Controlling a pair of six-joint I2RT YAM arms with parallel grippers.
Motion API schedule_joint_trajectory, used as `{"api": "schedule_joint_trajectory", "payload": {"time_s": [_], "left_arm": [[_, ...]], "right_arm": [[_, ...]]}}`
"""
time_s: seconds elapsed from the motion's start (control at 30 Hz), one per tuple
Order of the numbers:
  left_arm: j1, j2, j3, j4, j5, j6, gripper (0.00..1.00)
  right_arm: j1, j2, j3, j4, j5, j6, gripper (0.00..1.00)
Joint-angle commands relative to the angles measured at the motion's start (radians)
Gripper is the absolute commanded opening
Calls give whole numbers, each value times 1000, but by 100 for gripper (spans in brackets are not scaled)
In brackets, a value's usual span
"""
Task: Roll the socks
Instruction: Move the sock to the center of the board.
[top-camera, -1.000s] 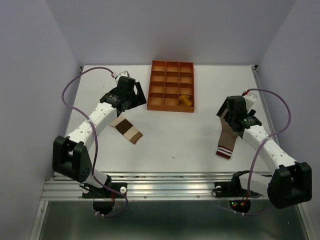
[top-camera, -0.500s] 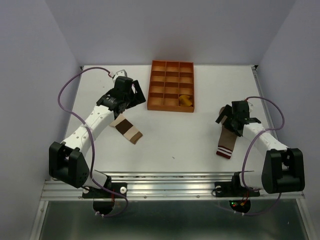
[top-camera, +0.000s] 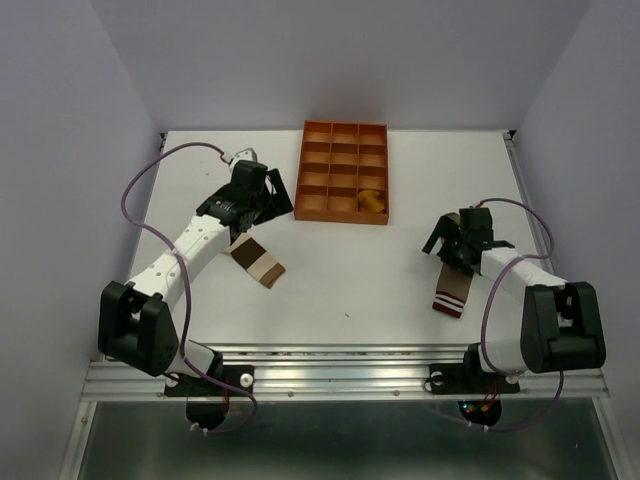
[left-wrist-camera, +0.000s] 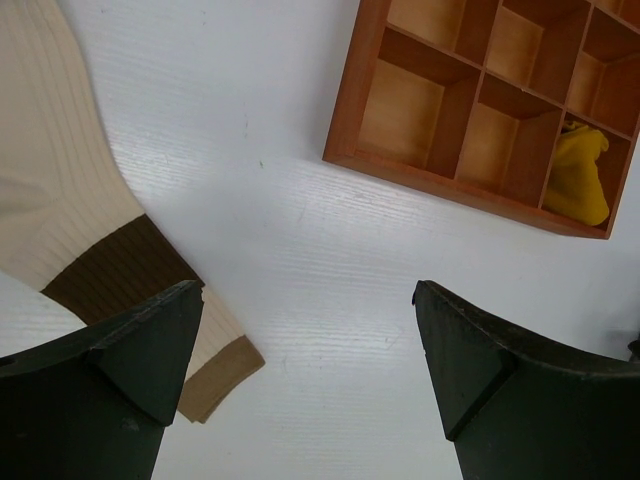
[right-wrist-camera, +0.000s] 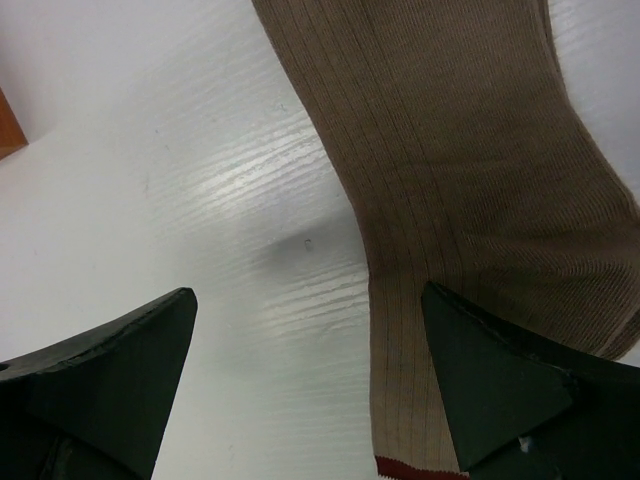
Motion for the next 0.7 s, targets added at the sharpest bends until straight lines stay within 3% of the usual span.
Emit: {"api": "schedule_joint_trajectory", "payload": {"time_s": [0.0,0.3,0.47,0.67], "left_arm": [[-5,-12,-20,36,15,3,99],[-9,-36,-60,47,30,0,99],[-13,-58,-88,46,41,-7,99],[-21,-112,-134,41,75,-14,99]], "right_arm": [[-10,33,-30,37,-15,5,100],[131,-20,-117,97,-46,137,100],[281,-16,-136,193,28,357,100],[373,55,-101,261,140,628,100]]}}
